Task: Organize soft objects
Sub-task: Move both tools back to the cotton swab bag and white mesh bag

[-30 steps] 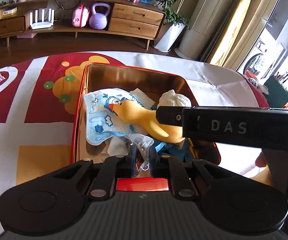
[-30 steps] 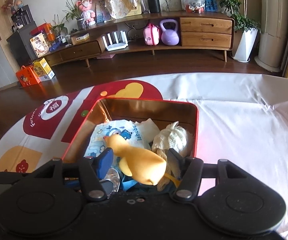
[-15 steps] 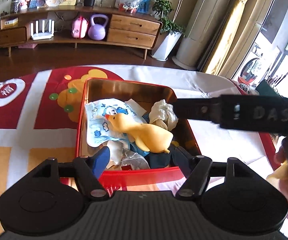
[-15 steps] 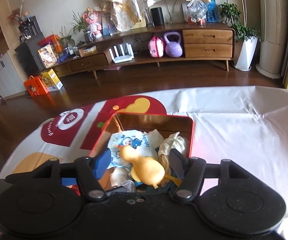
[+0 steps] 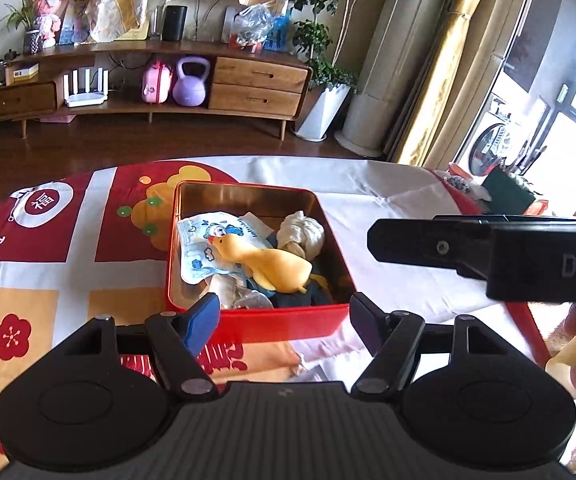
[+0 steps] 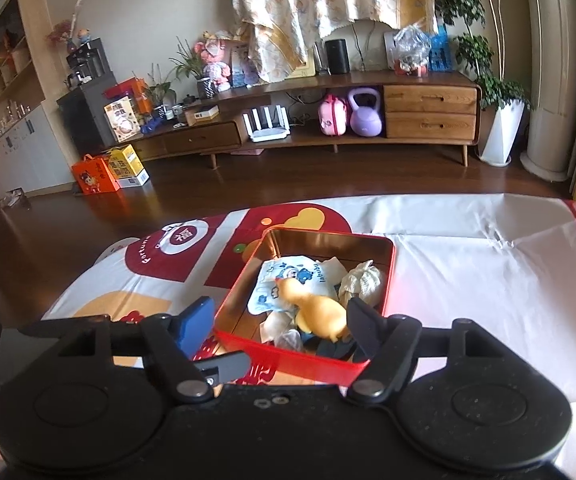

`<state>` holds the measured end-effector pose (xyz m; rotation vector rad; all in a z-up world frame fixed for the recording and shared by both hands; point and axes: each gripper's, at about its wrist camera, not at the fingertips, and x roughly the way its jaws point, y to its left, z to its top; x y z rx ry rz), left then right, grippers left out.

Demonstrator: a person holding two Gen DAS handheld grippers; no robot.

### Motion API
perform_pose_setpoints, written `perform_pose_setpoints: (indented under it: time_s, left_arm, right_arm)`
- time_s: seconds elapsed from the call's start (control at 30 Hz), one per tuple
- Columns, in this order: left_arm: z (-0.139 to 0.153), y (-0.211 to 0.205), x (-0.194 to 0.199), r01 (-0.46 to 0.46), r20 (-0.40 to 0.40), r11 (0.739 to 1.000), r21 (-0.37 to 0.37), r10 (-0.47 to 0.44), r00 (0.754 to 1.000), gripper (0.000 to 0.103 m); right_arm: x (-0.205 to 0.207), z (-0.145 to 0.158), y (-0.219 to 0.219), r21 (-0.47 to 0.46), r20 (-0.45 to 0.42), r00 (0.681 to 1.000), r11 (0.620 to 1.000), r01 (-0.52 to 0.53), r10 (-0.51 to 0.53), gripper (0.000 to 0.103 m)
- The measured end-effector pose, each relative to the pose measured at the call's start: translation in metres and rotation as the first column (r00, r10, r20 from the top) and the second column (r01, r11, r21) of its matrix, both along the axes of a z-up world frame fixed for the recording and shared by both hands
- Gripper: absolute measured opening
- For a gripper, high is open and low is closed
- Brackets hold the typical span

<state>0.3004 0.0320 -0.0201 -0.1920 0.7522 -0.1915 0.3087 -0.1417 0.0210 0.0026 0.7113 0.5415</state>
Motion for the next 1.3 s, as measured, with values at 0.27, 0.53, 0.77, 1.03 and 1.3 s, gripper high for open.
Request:
perform_pose_setpoints:
  time_s: [0.27, 0.53, 0.77, 1.03, 1.3]
  left_arm:
    - [0.017, -0.002, -0.037, 0.006, 0.031, 1.0, -0.01, -0.006, 0.999, 0.076]
    - [0.022, -0.002, -0.071, -0.004, 0.041, 1.0, -0.014, 0.005, 0.999, 0.082]
    - [0.021, -0.003, -0.097, -0.016, 0.041, 1.0, -0.004, 0.016, 0.999, 0.086]
    - [0.012, -0.002, -0.119, -0.049, 0.053, 0.999, 0.001, 0.049, 0.997, 0.101]
    - [-0.01, -0.007, -0.128, -0.081, 0.046, 0.996, 0.039, 0.079, 0.996, 0.103]
  right_arm:
    - [-0.038, 0.011, -0.014, -0.001, 0.027, 1.0, 1.0, -0.008, 0.008, 0.081]
    - [-0.069, 0.01, -0.031, 0.013, 0.037, 0.999, 1.0, 0.001, -0.002, 0.089]
    - [-0.097, 0.002, -0.04, 0.015, 0.05, 0.999, 1.0, -0.013, 0.012, 0.098]
    - [-0.123, -0.022, -0.048, -0.008, 0.055, 0.998, 1.0, -0.012, 0.012, 0.102]
    - [-0.136, -0.056, -0.047, -0.066, 0.039, 0.999, 0.998, -0.005, 0.008, 0.102]
